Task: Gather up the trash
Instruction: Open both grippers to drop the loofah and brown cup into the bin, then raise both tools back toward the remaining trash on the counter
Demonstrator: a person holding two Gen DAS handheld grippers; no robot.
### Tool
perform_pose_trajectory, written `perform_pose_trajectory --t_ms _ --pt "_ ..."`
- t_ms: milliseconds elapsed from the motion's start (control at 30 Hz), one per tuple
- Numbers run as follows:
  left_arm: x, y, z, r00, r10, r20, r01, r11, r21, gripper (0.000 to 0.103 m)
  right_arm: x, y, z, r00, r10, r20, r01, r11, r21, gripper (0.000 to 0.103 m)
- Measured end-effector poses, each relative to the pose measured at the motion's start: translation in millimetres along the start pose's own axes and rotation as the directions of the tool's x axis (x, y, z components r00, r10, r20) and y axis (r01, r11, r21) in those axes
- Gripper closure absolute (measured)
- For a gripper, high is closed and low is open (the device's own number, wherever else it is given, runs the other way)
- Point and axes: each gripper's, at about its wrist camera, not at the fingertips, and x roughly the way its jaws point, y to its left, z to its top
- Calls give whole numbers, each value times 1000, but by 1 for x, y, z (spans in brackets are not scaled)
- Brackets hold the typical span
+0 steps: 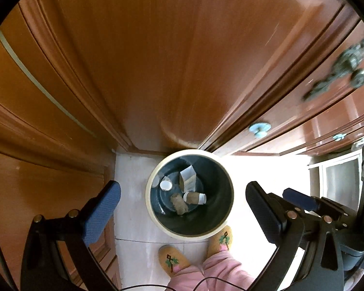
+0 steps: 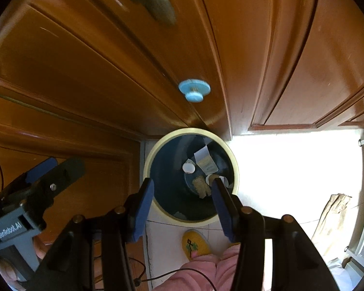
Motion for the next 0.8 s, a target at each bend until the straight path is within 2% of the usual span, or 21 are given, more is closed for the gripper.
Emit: perform_pose_trajectory --t_ms 167,367,667,800 --pt "-40 -8 7 1000 -13 2 12 1000 6 1 -45 12 0 999 -11 38 12 1000 -21 45" --pt "-106 -21 16 999 -24 31 23 999 32 1 -110 36 3 997 12 78 -8 999 -46 44" --pt "-209 -27 29 990 -54 129 45 997 69 1 -203 81 7 987 54 153 -38 993 -111 39" --pt "-247 -25 40 985 -44 167 32 997 72 1 -237 95 9 981 71 181 -52 993 -107 36"
